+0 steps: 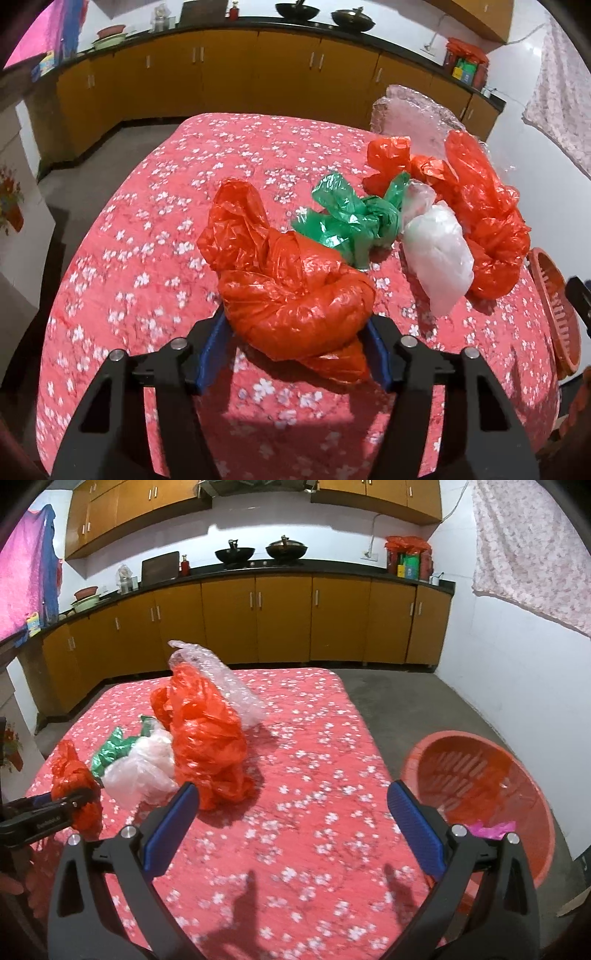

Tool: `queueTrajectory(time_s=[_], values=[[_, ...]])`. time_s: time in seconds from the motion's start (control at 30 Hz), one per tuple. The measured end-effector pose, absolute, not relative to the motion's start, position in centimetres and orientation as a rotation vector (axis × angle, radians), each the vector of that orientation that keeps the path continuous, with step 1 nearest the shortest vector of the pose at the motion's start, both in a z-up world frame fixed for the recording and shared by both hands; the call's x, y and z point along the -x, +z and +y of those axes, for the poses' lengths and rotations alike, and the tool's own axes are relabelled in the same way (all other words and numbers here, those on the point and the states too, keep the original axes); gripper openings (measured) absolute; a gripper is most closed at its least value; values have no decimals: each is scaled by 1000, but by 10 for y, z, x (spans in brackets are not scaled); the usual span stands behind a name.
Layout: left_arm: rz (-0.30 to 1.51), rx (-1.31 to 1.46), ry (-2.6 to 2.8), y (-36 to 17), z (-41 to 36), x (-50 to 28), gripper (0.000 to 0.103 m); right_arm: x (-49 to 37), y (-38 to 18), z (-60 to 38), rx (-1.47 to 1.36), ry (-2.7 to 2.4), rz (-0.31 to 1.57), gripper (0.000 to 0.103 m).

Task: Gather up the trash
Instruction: 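Move both tools back over the table toward the red bags, then grasp a red bag with the left tool while the right tool grasps another red bag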

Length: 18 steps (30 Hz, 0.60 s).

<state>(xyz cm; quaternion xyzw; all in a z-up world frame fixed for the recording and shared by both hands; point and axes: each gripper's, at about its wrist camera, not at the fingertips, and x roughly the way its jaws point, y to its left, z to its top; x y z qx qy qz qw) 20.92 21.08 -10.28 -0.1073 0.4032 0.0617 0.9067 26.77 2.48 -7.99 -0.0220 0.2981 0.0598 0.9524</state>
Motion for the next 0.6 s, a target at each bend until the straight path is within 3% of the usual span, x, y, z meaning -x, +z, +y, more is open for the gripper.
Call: queueTrajectory(time_s=[0.6], values=[[818,180,158,-104,241,-224,59,-341,-95,69,-110,214,683,99]])
